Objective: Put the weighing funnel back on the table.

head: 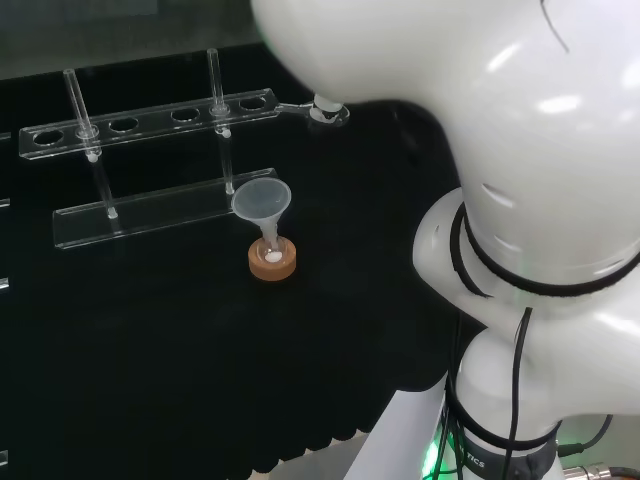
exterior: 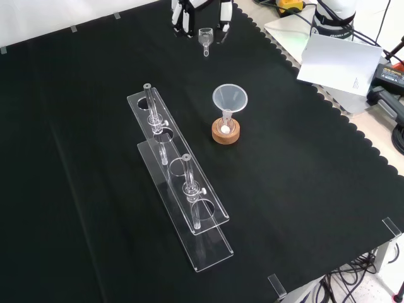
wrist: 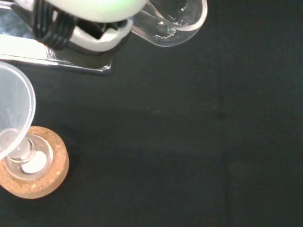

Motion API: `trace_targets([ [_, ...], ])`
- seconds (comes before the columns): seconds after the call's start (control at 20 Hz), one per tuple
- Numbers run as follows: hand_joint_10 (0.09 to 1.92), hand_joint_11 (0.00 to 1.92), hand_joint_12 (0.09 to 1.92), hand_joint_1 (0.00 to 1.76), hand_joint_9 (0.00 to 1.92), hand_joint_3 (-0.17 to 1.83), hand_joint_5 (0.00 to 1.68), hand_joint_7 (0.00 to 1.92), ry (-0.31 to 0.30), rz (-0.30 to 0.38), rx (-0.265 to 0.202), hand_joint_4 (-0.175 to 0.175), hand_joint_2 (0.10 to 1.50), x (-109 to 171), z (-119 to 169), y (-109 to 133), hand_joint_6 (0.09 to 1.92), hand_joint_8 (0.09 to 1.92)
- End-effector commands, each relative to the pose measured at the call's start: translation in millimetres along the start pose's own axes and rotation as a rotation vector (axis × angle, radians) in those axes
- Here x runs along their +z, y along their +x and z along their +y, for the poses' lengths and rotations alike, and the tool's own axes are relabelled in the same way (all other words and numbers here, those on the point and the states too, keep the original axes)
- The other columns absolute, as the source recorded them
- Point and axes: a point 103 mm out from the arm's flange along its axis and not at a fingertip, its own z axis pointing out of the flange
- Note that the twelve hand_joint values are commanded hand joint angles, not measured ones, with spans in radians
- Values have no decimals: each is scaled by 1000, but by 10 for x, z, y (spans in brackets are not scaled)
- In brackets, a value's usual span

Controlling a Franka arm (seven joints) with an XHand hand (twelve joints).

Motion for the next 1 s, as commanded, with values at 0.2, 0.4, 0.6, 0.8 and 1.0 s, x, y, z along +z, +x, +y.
trace_targets([
  [0.2,120,981,913,1136,1150,651,1313,723,2,89,31,175,645,12,111,-287,597,624],
  [0.4,120,981,913,1136,1152,651,1312,723,5,67,59,175,645,50,227,-440,598,624],
  [0.6,120,981,913,1136,1152,651,1311,723,17,41,76,175,645,104,384,-577,600,624],
  [0.8,120,982,913,1136,1152,652,1310,723,33,13,94,175,645,203,559,-712,601,625],
  [1.0,119,982,913,1136,1152,652,1310,723,49,3,107,175,645,337,745,-821,603,625],
])
